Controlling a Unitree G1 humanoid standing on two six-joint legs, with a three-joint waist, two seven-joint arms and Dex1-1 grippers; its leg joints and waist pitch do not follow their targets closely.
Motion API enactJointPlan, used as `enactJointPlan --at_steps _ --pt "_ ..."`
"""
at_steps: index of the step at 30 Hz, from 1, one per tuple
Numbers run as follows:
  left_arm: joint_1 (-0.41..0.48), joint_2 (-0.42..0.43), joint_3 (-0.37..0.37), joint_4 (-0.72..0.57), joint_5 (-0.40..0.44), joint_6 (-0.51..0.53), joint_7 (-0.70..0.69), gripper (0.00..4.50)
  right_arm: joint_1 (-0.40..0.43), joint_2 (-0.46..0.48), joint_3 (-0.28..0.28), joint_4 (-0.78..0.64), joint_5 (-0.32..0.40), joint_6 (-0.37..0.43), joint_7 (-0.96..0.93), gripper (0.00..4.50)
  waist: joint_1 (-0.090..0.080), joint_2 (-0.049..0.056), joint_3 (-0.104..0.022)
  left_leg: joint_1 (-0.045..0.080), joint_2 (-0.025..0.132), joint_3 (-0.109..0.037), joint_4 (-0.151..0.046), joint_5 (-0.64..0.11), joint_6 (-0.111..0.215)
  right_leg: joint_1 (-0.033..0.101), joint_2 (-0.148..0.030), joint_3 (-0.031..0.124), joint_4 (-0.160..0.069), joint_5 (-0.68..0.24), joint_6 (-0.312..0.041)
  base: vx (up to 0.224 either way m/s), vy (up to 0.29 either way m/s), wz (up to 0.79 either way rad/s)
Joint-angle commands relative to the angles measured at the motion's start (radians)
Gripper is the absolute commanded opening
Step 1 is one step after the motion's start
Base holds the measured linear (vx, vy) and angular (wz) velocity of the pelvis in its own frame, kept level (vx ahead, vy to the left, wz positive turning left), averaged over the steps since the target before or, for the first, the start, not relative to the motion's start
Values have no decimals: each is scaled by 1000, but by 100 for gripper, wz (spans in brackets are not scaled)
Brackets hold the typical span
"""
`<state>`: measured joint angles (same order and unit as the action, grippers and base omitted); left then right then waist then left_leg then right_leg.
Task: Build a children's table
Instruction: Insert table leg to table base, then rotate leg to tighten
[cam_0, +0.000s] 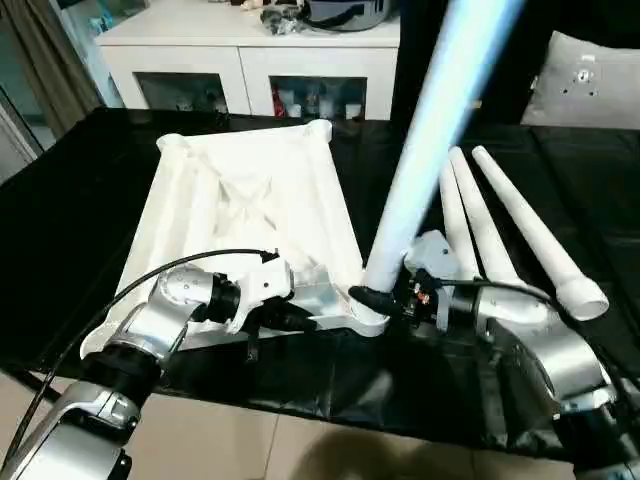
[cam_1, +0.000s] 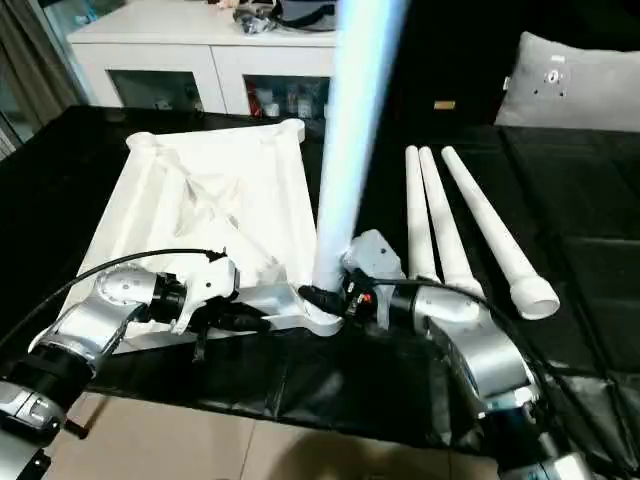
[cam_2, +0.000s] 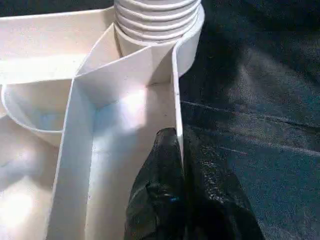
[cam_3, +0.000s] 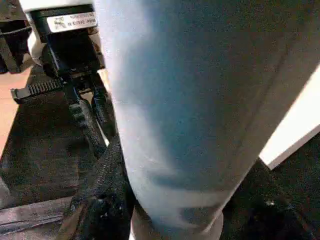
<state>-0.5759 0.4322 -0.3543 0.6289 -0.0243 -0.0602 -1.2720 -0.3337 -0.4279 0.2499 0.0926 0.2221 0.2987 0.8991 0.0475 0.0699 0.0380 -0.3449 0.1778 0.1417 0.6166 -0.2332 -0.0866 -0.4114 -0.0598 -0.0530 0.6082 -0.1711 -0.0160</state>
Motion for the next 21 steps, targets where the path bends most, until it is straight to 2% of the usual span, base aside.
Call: enactJointPlan --at_steps 1,2,4,5,6,7,8,9,12,14,15,17,21 --pt "-81 5 6 -22 -8 -54 -44 0 67 2 114 155 -66 119 24 189 -5 2 -32 -12 30 -2 -93 -242 27 59 -69 44 -96 -393 -172 0 0 0" --pt "-94 0 5 -13 -8 -56 -48 0 65 8 112 150 -52 139 31 189 -8 5 -25 -5 28 -3 -96 -279 25 54 -68 43 -104 -460 -155 0 0 0" --pt "-135 -14 6 23 -3 -72 -49 0 54 16 116 150 -35 159 38 189 -13 0 -16 5 25 -5 -98 -331 23 48 -68 39 -119 -584 -116 0 0 0" --pt "-136 -15 6 25 -3 -72 -49 0 54 16 116 150 -35 159 39 189 -12 1 -23 14 26 -7 -99 -323 24 49 -73 40 -124 -610 -99 0 0 0" --pt "-163 -22 7 50 3 -78 -49 0 45 22 120 153 -29 168 44 189 -11 -1 -25 12 27 -7 -101 -300 28 52 -73 41 -125 -588 -99 0 0 0" --pt "-175 -24 8 63 9 -85 -49 0 40 27 123 157 -32 169 49 189 -8 0 -31 8 30 -6 -104 -243 35 58 -72 42 -119 -505 -117 0 0 0" --pt "-175 -24 8 63 9 -85 -49 0 40 27 123 157 -32 169 49 189 -8 -2 -32 4 32 -5 -105 -220 38 60 -71 43 -117 -458 -131 0 0 0" --pt "-184 -26 8 73 11 -92 -51 0 34 31 125 162 -35 167 51 189 -9 0 -30 -5 34 -5 -106 -203 39 65 -70 41 -108 -394 -154 0 0 0" --pt "-219 -25 4 133 37 -122 -30 0 22 49 138 169 -54 156 48 189 -12 0 -34 -5 36 -5 -104 -193 33 70 -72 41 -97 -305 -199 0 0 0" --pt "-223 -24 6 145 44 -127 -20 0 21 50 141 168 -56 154 45 189 -13 0 -35 -6 36 -3 -104 -189 32 72 -73 41 -95 -288 -210 0 0 0" --pt "-225 -21 10 154 49 -129 -11 0 21 52 141 167 -58 152 40 189 -13 -4 -36 -7 36 -2 -103 -183 33 74 -75 42 -94 -275 -216 0 0 0" --pt "-219 -11 29 172 51 -131 7 0 23 59 139 167 -63 145 25 189 -12 -1 -35 -7 39 -3 -105 -183 32 74 -76 42 -91 -263 -225 0 0 0" --pt "-175 12 65 138 41 -93 40 0 31 85 108 177 -75 153 -44 189 -14 -6 -32 -2 38 -2 -108 -227 20 69 -78 43 -101 -369 -202 0 0 0"
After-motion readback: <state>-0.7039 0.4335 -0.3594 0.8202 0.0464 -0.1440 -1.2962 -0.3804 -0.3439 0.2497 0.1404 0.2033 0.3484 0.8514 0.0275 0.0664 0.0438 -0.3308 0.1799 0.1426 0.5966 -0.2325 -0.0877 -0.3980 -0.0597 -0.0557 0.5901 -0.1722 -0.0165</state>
